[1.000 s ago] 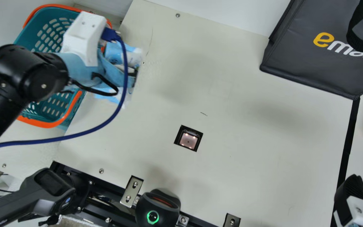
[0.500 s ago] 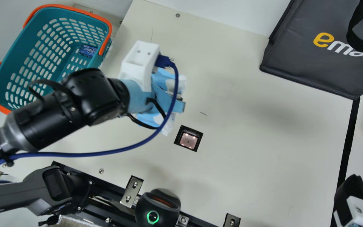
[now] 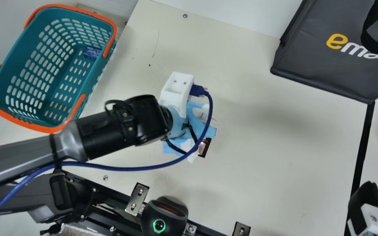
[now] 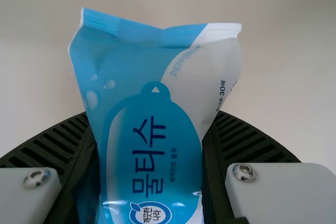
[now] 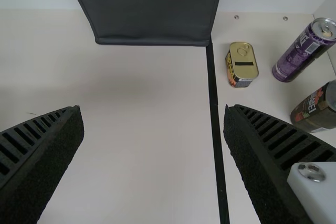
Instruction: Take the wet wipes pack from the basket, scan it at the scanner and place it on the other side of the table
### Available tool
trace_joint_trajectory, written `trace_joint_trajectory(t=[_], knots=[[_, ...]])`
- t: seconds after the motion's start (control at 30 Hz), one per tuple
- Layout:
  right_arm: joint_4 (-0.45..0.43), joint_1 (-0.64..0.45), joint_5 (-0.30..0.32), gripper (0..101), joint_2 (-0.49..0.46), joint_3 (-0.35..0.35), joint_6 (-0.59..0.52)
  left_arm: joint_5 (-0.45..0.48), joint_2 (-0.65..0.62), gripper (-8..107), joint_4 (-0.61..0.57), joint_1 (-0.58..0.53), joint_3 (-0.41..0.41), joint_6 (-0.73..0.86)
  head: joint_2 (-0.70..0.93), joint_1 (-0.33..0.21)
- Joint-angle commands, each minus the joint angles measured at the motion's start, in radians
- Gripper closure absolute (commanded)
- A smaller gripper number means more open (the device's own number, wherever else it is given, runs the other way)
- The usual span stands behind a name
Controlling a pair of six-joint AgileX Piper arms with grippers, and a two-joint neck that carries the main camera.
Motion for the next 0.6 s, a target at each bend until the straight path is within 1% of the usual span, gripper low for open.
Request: trace_joint_trajectory(t=[0.0, 0.37, 0.57], knots=[[0.000, 0.000, 0.000, 6, 0.000, 0.000, 0.000, -0.016, 0.018, 107, -0.008, -0.005, 0.005, -0.004, 0.002, -0.029], [0.000, 0.000, 0.000, 6, 0.000, 0.000, 0.000, -0.087, 0.101, 106, -0.026, -0.031, 0.034, -0.020, 0.002, -0.029], [0.000, 0.000, 0.000, 6, 0.000, 0.000, 0.000, -0.104, 0.130, 86, -0.030, -0.042, 0.040, -0.023, 0.002, -0.029]])
